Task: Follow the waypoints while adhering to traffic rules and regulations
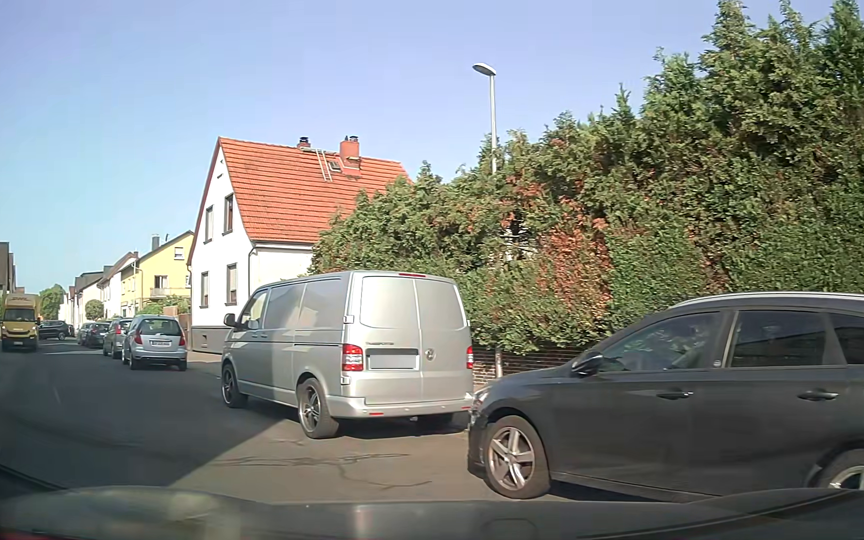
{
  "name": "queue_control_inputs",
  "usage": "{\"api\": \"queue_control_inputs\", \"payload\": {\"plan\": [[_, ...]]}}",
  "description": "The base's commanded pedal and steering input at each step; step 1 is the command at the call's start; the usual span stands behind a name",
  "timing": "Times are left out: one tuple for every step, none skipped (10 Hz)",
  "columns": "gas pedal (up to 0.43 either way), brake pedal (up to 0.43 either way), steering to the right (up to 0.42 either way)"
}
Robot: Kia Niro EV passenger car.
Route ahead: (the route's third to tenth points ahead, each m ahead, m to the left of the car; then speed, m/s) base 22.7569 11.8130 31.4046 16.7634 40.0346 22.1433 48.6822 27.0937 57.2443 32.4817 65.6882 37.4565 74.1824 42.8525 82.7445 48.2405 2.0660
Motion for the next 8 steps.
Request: {"api": "queue_control_inputs", "payload": {"plan": [[0.079, 0.030, -0.722], [0.079, 0.030, -0.709], [0.079, 0.030, -0.690], [0.079, 0.030, -0.675], [0.079, 0.030, -0.653], [0.079, 0.030, -0.627], [0.079, 0.030, -0.604], [0.079, 0.030, -0.583]]}}
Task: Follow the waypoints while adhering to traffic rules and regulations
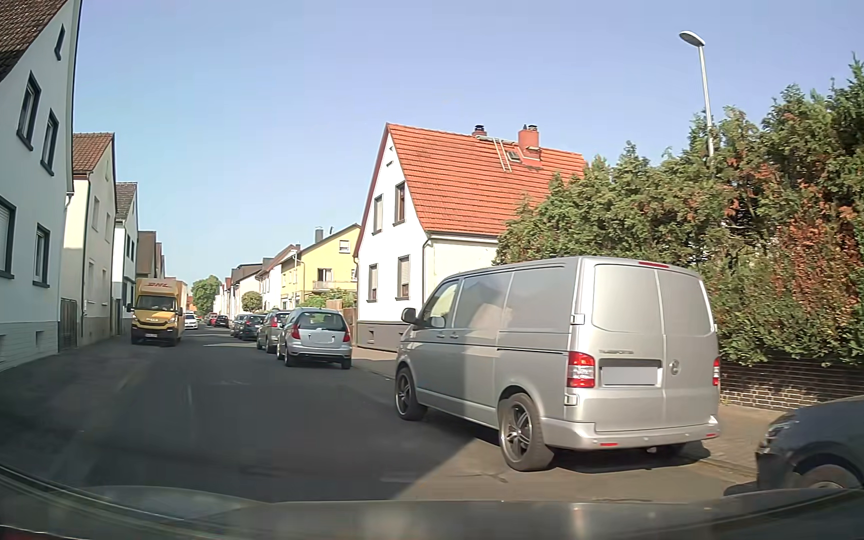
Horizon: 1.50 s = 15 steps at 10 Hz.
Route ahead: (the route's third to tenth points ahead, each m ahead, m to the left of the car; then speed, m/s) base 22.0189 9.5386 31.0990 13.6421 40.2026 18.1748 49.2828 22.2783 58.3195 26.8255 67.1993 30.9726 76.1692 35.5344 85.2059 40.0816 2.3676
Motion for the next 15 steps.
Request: {"api": "queue_control_inputs", "payload": {"plan": [[0.079, 0.030, -0.552], [0.079, 0.030, -0.522], [0.079, 0.030, -0.497], [0.079, 0.030, -0.468], [0.079, 0.030, -0.436], [0.079, 0.030, -0.406], [0.079, 0.030, -0.379], [0.079, 0.030, -0.352], [0.079, 0.030, -0.326], [0.079, 0.030, -0.303], [0.079, 0.024, -0.275], [0.079, 0.030, -0.247], [0.079, 0.030, -0.215], [0.079, 0.030, -0.190], [0.079, 0.030, -0.153]]}}
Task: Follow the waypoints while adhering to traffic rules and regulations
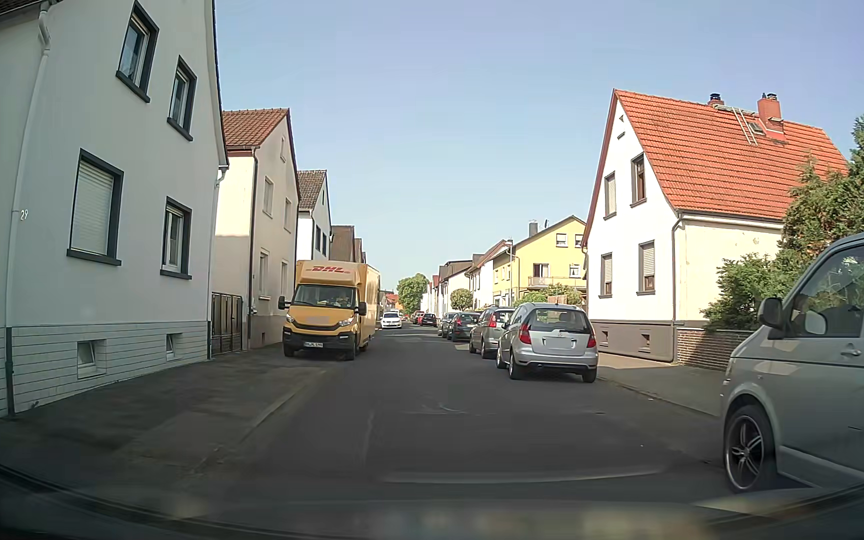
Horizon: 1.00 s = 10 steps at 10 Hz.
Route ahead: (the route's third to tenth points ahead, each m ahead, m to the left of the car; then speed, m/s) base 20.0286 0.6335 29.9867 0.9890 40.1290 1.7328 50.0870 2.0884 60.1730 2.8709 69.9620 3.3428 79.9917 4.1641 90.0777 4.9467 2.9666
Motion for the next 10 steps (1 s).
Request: {"api": "queue_control_inputs", "payload": {"plan": [[0.079, 0.030, -0.116], [0.079, 0.030, -0.094], [0.079, 0.030, -0.072], [0.087, 0.030, -0.063], [0.087, 0.030, -0.050], [0.087, 0.030, -0.034], [0.087, 0.030, -0.009], [0.087, 0.030, 0.009], [0.098, 0.030, 0.023], [0.110, 0.030, 0.025]]}}
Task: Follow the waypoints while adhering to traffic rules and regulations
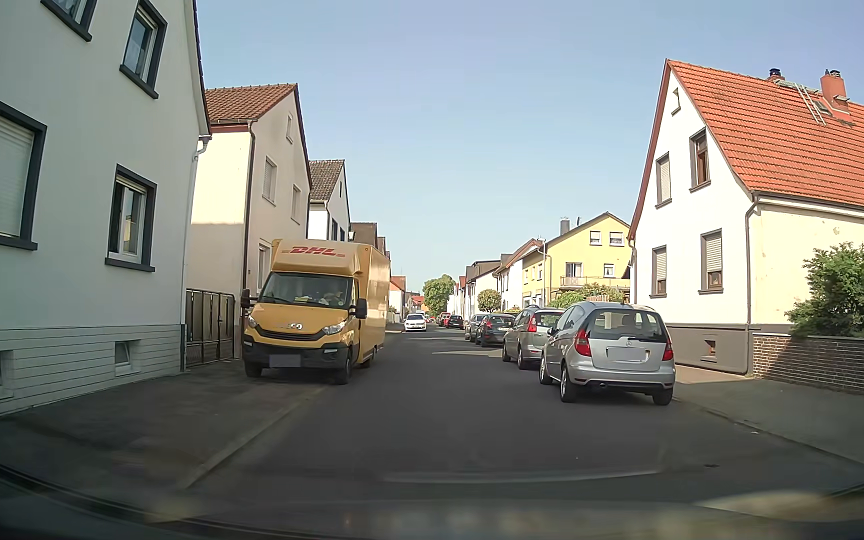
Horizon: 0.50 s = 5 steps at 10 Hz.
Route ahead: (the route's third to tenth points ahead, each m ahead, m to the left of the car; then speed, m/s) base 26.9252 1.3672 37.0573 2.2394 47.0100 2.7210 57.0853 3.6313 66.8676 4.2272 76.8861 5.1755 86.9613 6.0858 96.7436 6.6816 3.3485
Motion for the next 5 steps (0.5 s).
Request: {"api": "queue_control_inputs", "payload": {"plan": [[0.118, 0.030, 0.020], [0.138, 0.030, 0.016], [0.138, 0.030, 0.010], [0.150, 0.030, 0.005], [0.150, 0.030, 0.002]]}}
